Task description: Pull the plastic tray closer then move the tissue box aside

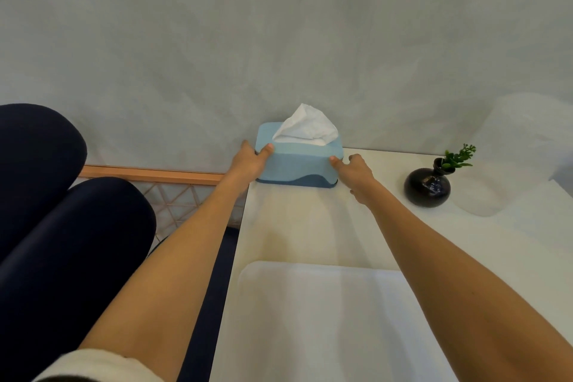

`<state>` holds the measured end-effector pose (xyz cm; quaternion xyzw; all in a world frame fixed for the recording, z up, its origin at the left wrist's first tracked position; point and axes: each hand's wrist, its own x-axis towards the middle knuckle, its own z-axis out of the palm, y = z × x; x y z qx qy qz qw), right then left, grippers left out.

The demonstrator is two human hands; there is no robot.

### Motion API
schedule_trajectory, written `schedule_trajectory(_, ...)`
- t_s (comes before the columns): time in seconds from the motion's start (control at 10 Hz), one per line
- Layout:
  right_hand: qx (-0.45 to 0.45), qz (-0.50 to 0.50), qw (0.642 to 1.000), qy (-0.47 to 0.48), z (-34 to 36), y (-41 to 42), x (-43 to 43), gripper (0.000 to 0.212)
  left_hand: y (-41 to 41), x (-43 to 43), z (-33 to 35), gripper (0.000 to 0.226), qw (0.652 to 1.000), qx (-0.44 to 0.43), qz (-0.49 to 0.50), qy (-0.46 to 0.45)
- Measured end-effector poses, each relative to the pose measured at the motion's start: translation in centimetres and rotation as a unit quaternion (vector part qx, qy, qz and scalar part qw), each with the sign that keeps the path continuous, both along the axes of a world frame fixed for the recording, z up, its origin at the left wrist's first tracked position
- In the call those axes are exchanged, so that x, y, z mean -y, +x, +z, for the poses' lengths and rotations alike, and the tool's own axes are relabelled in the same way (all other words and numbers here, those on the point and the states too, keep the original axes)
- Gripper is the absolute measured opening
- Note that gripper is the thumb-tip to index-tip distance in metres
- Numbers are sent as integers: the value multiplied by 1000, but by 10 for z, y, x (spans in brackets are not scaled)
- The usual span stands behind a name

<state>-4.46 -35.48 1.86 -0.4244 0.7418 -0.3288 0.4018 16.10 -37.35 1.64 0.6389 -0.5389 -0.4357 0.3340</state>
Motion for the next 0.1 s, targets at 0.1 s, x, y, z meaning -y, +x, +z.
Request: schedule_trajectory(0.1, -33, -11, 999, 3, 14, -3, -25, 56, 0, -22, 21, 66, 998, 31, 31, -48)
